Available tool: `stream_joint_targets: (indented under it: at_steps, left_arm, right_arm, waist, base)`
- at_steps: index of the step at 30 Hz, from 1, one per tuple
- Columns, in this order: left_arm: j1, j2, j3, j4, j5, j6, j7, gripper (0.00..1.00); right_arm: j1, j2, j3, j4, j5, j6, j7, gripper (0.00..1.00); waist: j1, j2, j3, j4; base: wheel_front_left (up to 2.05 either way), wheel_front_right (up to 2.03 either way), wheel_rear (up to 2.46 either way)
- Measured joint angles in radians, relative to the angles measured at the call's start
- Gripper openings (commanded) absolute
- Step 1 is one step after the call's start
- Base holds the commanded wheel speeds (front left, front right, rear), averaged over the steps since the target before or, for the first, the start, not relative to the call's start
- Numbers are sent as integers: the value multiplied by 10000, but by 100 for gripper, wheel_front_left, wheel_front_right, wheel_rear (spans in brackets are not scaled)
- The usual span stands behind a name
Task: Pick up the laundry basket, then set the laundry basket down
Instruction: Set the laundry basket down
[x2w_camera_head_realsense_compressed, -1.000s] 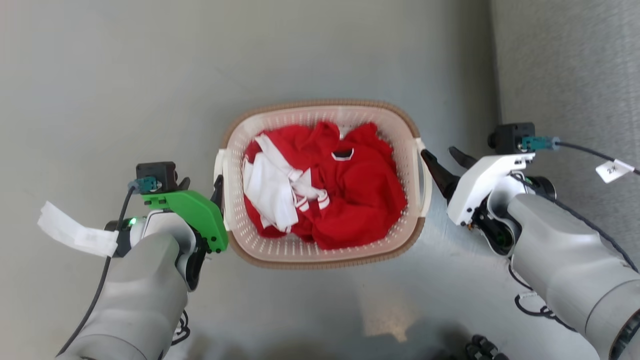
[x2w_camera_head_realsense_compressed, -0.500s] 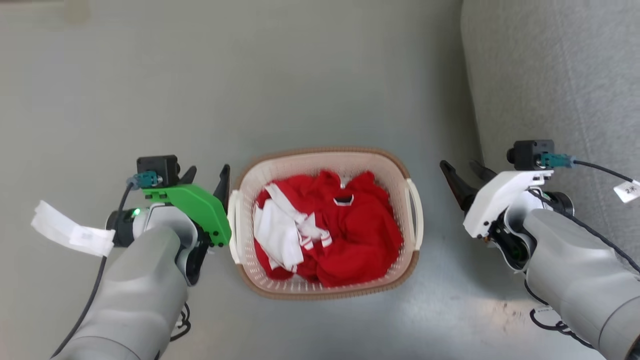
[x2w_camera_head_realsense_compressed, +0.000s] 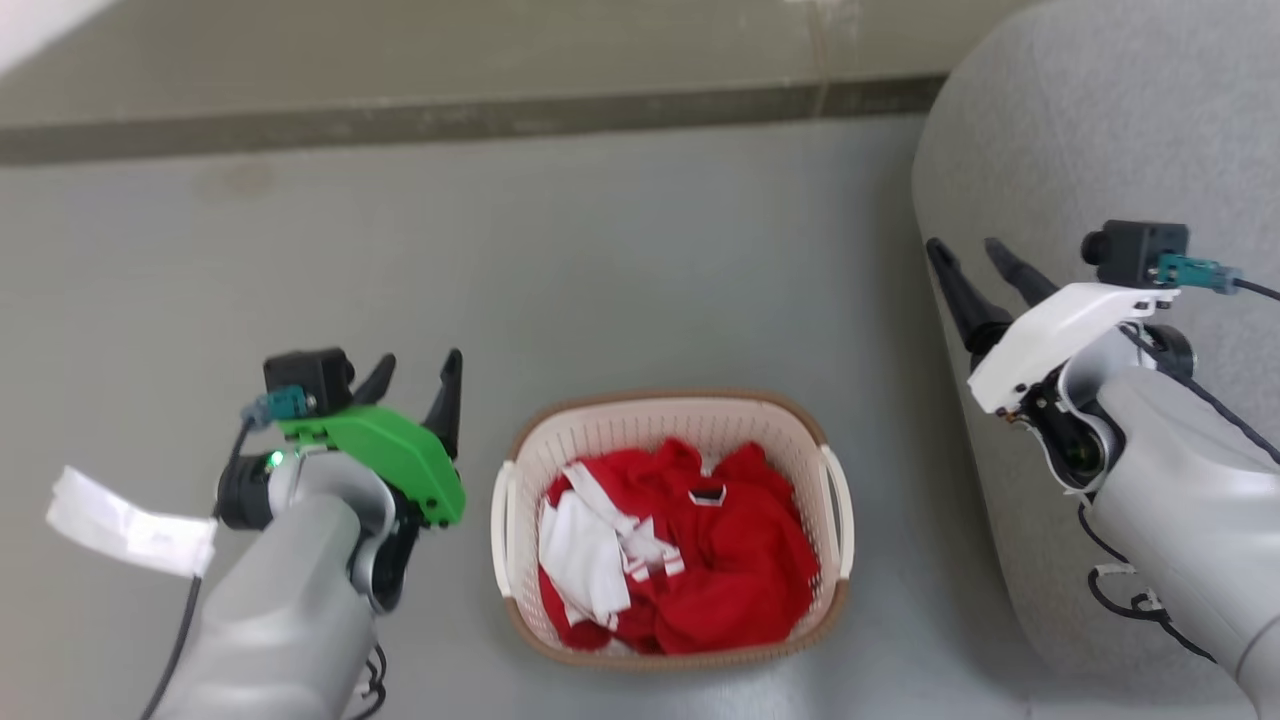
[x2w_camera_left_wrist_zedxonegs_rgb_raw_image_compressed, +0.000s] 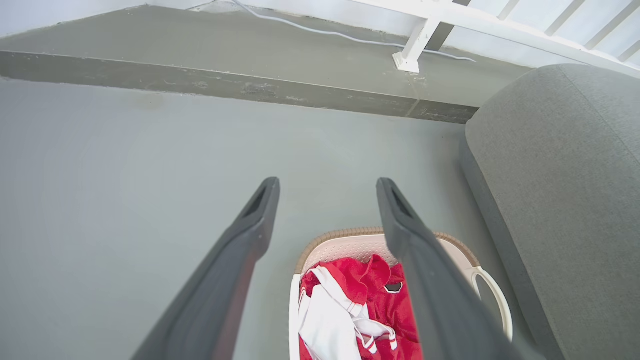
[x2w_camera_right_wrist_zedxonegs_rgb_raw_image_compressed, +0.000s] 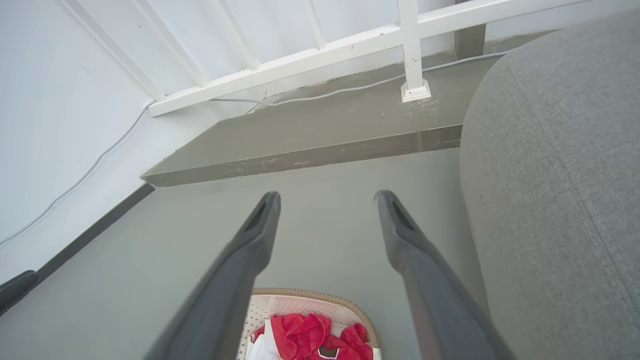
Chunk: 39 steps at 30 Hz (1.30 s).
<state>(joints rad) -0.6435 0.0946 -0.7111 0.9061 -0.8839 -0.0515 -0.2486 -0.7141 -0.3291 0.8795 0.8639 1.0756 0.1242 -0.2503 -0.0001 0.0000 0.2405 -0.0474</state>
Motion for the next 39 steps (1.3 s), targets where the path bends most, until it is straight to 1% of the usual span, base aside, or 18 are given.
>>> stream_joint_targets:
  at_steps: [3, 5, 7, 10, 17, 20, 23, 26, 29, 33, 39]
  left_arm:
    - [435, 44, 278, -474, 385, 92, -2, 100]
    - [706, 98, 539, -796, 456, 138, 0, 100]
    - [933, 165, 836, -1195, 612, 274, 0, 100]
    - [1206, 240, 1321, -1854, 1034, 523, -2, 100]
    - [2169, 259, 2288, -3333, 1685, 830, -4, 100]
    - [2533, 305, 2761, -4048, 2054, 974, -6, 100]
    - [2878, 311, 3080, -4627, 2470, 1093, -33, 100]
    - [3333, 236, 3227, -5024, 2801, 1093, -31, 100]
    - [3880, 79, 3432, -5545, 3076, 1093, -31, 100]
    - [4290, 19, 3632, -5935, 3507, 1095, -33, 100]
    - [4823, -96, 3824, -6309, 3708, 1091, -33, 100]
  right_arm:
    - [321, -109, -631, -437, -479, -44, 0, 100]
    - [672, -128, -1014, -744, -738, -127, 0, 100]
    - [1032, -127, -1442, -1120, -1037, -222, 0, 100]
    - [1450, -127, -2071, -1691, -1475, -458, 0, 100]
    - [2593, -98, -3200, -2936, -2573, -771, -2, 100]
    - [3005, 23, -3716, -3471, -3095, -1070, -2, 100]
    - [3315, 75, -4184, -3979, -3567, -1246, -4, 100]
    - [3761, 98, -4441, -4318, -3944, -1273, -13, 100]
    - [4332, 228, -4761, -4667, -4366, -1442, -13, 100]
    - [4707, 337, -5072, -4993, -4753, -1448, -13, 100]
    - [5230, 518, -5396, -5267, -5158, -1446, -13, 100]
  waist:
    - [0, 0, -409, 60]
    - [0, 0, -683, 98]
    - [0, 0, -946, 130]
    - [0, 0, -1302, 168]
    - [0, 0, -1924, 220]
    - [0, 0, -2099, 211]
    - [0, 0, -2214, 169]
    - [0, 0, -2268, 139]
    - [0, 0, -2309, 139]
    - [0, 0, -2328, 144]
    - [0, 0, -2337, 161]
  base:
    - [0, 0, 0]
    - [0, 0, 0]
    - [0, 0, 0]
    - [0, 0, 0]
    - [0, 0, 0]
    - [0, 0, 0]
    - [0, 0, 0]
    - [0, 0, 0]
    - [0, 0, 0]
    - [0, 0, 0]
    - [0, 0, 0]
